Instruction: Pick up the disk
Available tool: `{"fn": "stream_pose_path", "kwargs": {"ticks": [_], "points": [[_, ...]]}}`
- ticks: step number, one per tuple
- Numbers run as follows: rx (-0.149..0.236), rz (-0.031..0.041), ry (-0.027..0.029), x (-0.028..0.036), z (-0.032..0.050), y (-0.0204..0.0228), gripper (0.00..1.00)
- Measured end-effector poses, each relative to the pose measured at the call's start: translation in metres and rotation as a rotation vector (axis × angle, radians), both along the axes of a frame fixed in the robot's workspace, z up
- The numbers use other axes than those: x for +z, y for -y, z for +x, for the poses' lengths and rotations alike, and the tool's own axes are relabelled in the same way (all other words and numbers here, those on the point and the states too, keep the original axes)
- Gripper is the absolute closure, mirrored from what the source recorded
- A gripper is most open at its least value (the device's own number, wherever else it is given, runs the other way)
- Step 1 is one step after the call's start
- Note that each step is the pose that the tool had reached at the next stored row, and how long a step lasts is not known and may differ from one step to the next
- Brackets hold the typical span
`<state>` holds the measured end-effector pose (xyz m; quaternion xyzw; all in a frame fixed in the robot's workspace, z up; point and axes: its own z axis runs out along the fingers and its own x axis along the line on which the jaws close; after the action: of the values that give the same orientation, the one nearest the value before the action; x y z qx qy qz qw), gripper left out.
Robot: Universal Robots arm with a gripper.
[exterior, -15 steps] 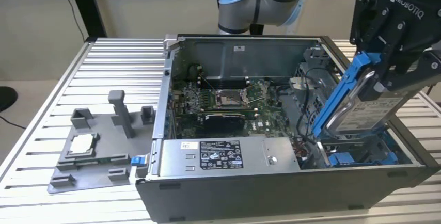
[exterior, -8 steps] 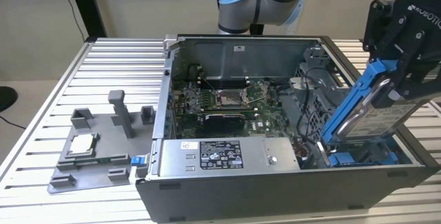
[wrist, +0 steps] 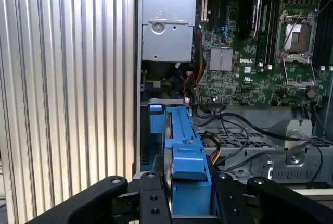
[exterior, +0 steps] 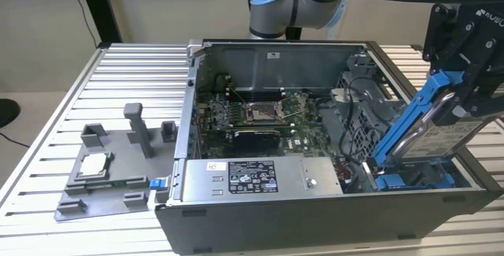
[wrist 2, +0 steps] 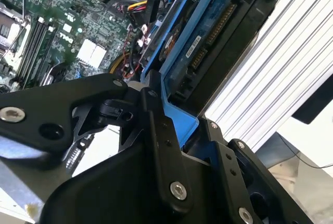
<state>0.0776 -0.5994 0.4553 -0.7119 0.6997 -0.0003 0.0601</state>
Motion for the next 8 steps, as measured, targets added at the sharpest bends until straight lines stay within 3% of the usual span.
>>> {"fn": "stream_pose_path", "kwargs": {"ticks": [8], "points": [[-0.001,0.0001,0.0,-0.0039,0.0009,0.0,1.0]]}}
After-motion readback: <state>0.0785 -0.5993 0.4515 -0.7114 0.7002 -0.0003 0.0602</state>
